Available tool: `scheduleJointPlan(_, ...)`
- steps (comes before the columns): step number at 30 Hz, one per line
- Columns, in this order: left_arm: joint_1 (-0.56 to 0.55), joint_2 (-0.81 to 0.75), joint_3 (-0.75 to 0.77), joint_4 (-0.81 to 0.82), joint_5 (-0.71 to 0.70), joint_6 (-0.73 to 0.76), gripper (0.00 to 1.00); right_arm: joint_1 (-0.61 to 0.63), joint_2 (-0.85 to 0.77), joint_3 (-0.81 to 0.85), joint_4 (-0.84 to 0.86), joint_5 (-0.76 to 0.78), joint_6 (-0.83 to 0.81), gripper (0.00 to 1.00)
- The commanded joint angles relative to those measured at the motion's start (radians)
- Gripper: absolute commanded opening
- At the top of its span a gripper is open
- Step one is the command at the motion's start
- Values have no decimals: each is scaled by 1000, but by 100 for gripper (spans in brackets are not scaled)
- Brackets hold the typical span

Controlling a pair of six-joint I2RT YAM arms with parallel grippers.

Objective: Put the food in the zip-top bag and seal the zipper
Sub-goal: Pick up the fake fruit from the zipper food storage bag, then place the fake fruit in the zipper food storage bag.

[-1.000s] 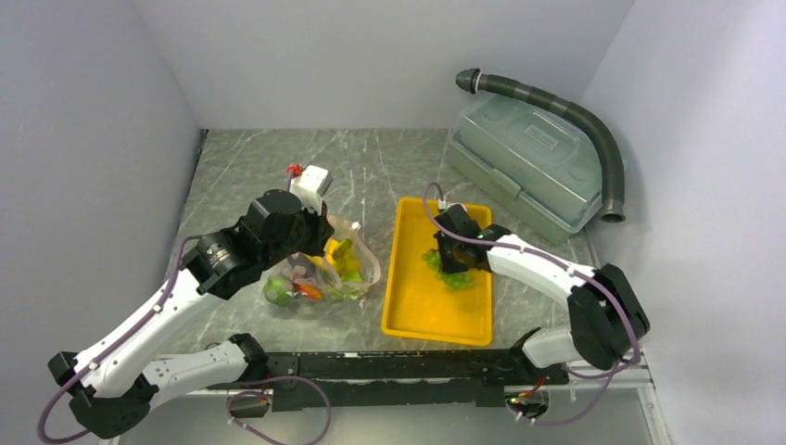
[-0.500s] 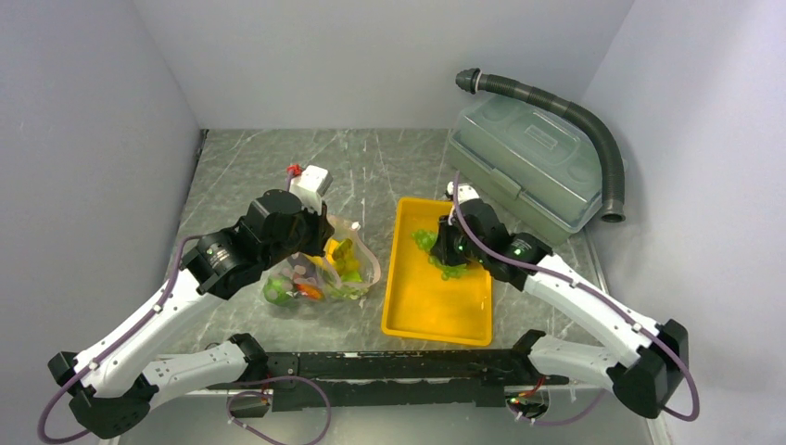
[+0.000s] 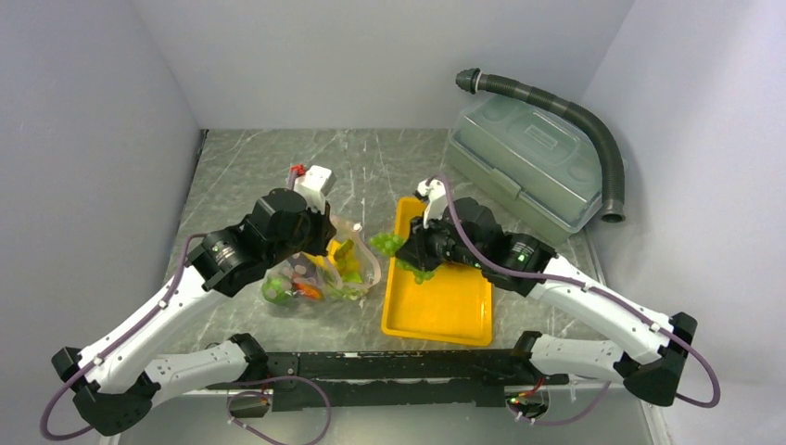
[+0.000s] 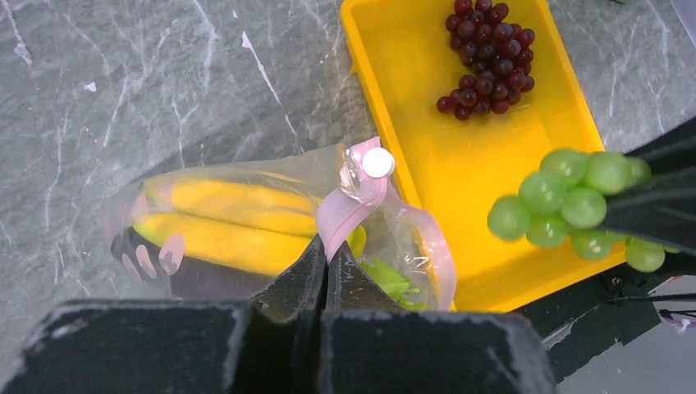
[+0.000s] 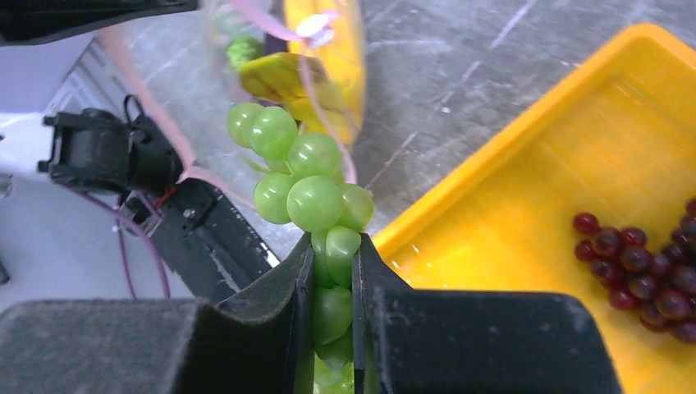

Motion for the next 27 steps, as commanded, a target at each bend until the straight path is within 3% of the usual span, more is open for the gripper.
scheduleJointPlan(1, 5, 15, 36, 35, 21, -7, 0, 45, 34, 67, 73, -98, -57, 0)
scheduleJointPlan(27, 5, 52, 74, 20, 146, -35, 0, 130, 415, 214, 208, -191, -21, 0)
